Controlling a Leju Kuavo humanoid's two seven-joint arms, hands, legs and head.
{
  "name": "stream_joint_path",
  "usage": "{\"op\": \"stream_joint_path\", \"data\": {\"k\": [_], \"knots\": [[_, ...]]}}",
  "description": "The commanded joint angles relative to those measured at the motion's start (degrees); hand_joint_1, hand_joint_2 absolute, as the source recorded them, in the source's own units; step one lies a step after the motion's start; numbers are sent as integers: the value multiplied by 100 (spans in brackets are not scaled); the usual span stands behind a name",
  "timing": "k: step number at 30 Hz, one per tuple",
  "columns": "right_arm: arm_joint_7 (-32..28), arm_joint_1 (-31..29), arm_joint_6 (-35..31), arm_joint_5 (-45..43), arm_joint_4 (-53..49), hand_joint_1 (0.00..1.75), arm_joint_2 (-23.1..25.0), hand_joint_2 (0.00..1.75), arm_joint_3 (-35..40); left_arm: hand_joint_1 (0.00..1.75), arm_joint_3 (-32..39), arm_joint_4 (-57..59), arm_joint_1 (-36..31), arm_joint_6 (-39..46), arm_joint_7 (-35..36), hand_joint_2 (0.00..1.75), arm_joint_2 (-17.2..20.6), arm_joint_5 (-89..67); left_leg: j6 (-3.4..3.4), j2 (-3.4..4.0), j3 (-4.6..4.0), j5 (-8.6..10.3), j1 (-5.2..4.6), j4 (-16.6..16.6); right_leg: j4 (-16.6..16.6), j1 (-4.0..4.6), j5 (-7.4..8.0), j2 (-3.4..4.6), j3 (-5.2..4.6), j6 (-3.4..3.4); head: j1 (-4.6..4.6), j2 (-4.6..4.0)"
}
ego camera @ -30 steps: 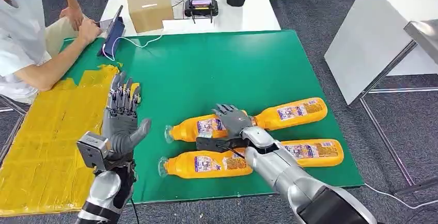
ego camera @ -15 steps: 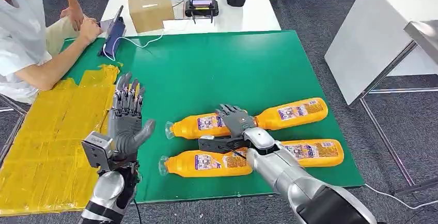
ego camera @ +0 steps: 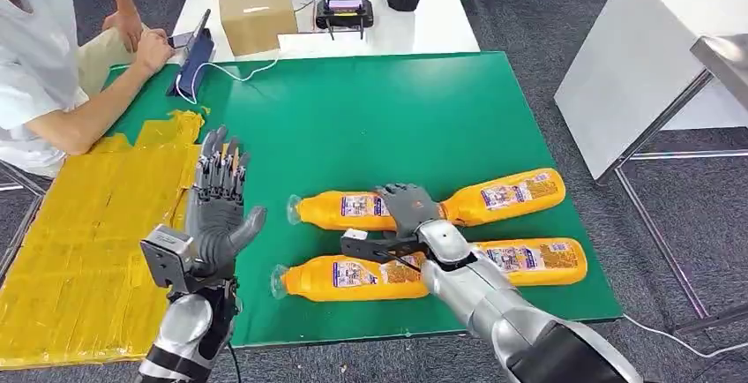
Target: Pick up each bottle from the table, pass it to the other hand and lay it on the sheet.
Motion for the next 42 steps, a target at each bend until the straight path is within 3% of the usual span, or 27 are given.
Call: {"op": "stream_joint_path", "data": {"k": [1,6,10,12,15,19,23,29,32,36,42], "knots": [[-655,492,-1702,-601,-1090,175,-138,175,-1091,0,-78,16,105,3,72,175,26,-83,-7,-20,16,-9,10,0,-5,5,-9,22,20,-10,0,0],[-1713,1521,-1668,-2100,-3472,175,-96,175,-2300,0,-168,104,170,109,38,175,61,-229,-13,-32,28,-19,18,3,-4,10,-20,32,34,-18,0,0],[-1987,1905,-1133,-3079,-4311,175,-172,175,-2591,0,-295,144,178,113,30,175,115,-284,-8,-43,8,-12,12,5,-1,6,-16,9,18,-11,-2,2],[-2319,2203,-726,-3986,-4835,175,-65,175,-2806,0,-366,116,225,166,38,175,168,-388,-5,-44,1,-7,8,1,-3,3,-10,4,9,-8,0,0],[-2393,2560,-383,-4472,-5358,175,-42,175,-2747,0,-393,35,322,223,59,175,237,-466,-7,-46,7,-14,10,3,-2,4,-15,13,17,-12,2,0],[-2379,2629,-332,-4508,-5419,175,-34,175,-2684,0,-386,10,351,234,61,175,253,-474,-9,-39,9,-16,10,0,-5,5,-15,18,18,-13,0,0],[-2243,2565,638,-4778,-5122,175,-105,175,-2071,0,-474,-8,297,200,79,175,312,-549,-8,-35,13,-15,10,-1,-4,4,-13,21,17,-13,0,0],[-2228,2393,1006,-4629,-4693,175,-80,175,-1503,0,-580,19,206,131,106,175,330,-584,-8,-22,13,-15,13,-1,-5,7,-10,33,15,-13,0,0],[-2246,2191,1374,-4228,-4245,175,-72,175,-775,0,-723,62,104,14,122,175,337,-616,-10,-26,18,-18,17,1,-6,9,-12,39,22,-15,0,0],[-2209,1981,1386,-3412,-3834,175,-102,175,78,0,-782,73,63,-110,166,175,318,-603,-9,-9,18,-16,14,-5,-9,8,-6,45,19,-14,0,0],[-2092,1885,1270,-2857,-3591,175,-82,175,538,0,-804,49,49,-295,217,175,309,-553,-8,-25,16,-15,14,-2,-7,7,-10,33,19,-13,-2,0]]}}
